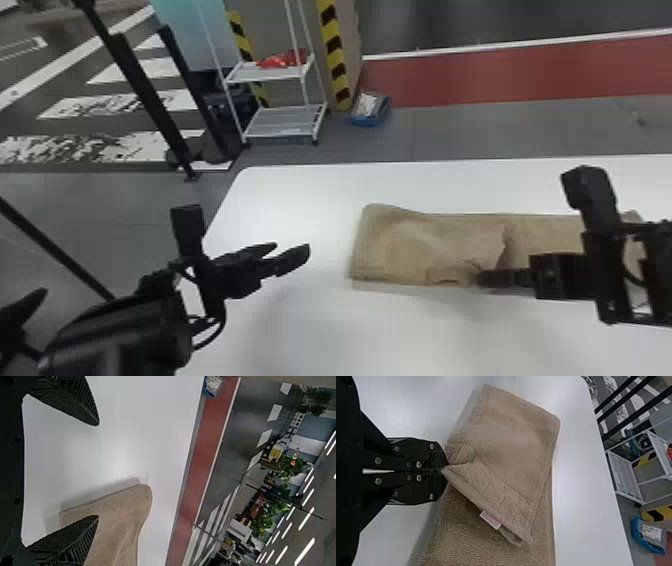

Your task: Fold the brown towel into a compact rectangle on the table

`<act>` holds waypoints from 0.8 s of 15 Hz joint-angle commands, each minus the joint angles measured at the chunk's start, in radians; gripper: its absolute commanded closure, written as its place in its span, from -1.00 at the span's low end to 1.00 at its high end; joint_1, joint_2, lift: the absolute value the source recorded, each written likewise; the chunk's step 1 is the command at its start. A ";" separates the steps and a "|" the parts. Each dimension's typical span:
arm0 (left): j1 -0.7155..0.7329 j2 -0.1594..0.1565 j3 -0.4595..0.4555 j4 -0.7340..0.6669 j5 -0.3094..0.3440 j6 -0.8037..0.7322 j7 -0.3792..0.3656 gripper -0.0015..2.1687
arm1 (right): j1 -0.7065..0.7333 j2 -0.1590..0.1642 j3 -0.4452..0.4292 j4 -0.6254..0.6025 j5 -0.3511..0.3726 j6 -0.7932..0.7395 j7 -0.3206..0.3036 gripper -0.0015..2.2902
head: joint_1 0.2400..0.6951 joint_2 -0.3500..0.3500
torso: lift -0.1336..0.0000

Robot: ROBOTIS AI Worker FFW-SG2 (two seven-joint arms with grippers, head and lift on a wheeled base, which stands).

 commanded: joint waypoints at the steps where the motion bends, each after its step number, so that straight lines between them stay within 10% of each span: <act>1: 0.001 -0.003 0.002 0.000 0.000 0.001 -0.002 -0.96 | -0.022 0.001 -0.002 -0.010 0.015 0.011 0.000 0.14 | 1.00 0.81 | -0.85; 6: 0.003 -0.003 0.003 0.006 0.002 -0.008 -0.003 -0.96 | -0.077 0.001 -0.038 -0.004 0.047 0.011 0.011 0.14 | 1.00 0.74 | -0.85; 10: 0.001 -0.003 0.000 0.014 0.000 -0.018 -0.005 -0.96 | -0.063 0.001 -0.038 0.001 0.104 0.011 0.046 -0.88 | 1.00 0.71 | -0.85; 12: 0.000 -0.003 0.000 0.014 0.000 -0.018 -0.005 -0.96 | -0.057 0.001 -0.041 0.001 0.101 0.011 0.058 -0.97 | 1.00 0.69 | -0.85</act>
